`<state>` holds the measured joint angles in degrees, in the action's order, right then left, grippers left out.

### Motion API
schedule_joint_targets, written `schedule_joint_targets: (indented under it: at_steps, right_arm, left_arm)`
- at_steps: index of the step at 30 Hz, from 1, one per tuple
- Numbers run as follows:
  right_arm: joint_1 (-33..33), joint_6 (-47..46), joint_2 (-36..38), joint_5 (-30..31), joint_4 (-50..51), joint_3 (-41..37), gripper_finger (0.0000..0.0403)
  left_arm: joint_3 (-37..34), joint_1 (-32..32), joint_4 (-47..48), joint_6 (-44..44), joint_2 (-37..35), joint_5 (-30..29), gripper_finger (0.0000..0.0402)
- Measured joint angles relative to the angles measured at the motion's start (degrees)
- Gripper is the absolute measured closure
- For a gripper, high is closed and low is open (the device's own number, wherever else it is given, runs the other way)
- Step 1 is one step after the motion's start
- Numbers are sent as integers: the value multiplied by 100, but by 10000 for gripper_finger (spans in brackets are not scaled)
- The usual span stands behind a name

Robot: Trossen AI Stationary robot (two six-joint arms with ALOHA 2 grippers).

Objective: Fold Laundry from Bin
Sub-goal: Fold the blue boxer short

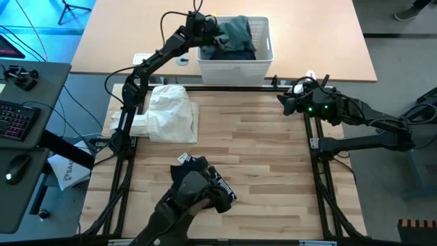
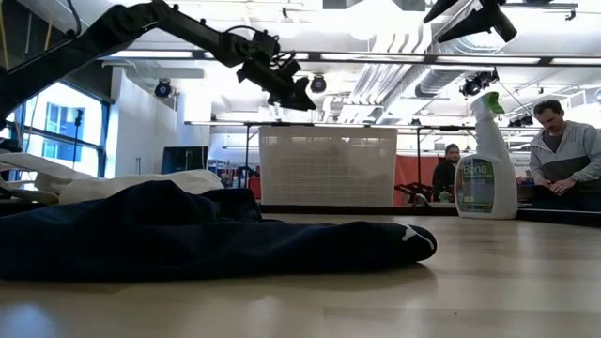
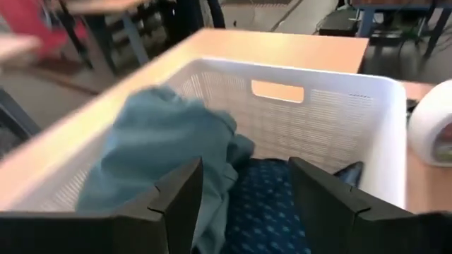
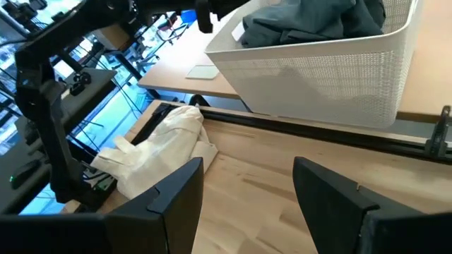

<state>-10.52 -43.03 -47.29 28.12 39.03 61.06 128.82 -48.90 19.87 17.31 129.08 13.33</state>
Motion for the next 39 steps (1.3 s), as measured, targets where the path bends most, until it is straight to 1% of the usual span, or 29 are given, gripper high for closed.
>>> schedule_joint_targets:
  at_steps: [3,6,10,14,23,26,30,32,34,36,39]
  right_arm:
    - [0,-25,0,4,119,-1,192]
    - [0,-44,0,20,199,-2,192]
    - [0,-44,-15,36,207,-2,192]
    - [0,-18,-146,87,229,-4,192]
    - [0,425,-932,89,231,-4,192]
    - [-76,282,-1149,-367,229,-4,192]
    - [-237,309,-1383,-1442,229,-4,197]
    - [-278,486,-1495,-1778,227,-4,202]
    - [-295,651,-1627,-1925,227,-4,206]
    - [-295,854,-1764,-2160,224,-4,209]
    - [-248,1390,-2022,-2681,151,-4,212]
  left_arm:
    - [0,31,289,-508,1,-11,208]
    - [0,94,580,-613,2,-133,209]
    - [-17,272,1169,-296,-140,-218,209]
    - [0,548,1719,-35,-643,-194,209]
    - [-8,1192,3226,145,-1499,-179,209]
    - [-103,1299,3613,244,-1703,-180,209]
    - [-562,1356,3867,190,-2024,-99,209]
    - [-857,1403,3885,46,-2247,83,209]
    - [-1227,1493,3902,-147,-2506,225,209]
    - [-1637,1687,3902,-376,-2805,199,209]
    - [-2290,2108,3858,-756,-3336,-17,209]
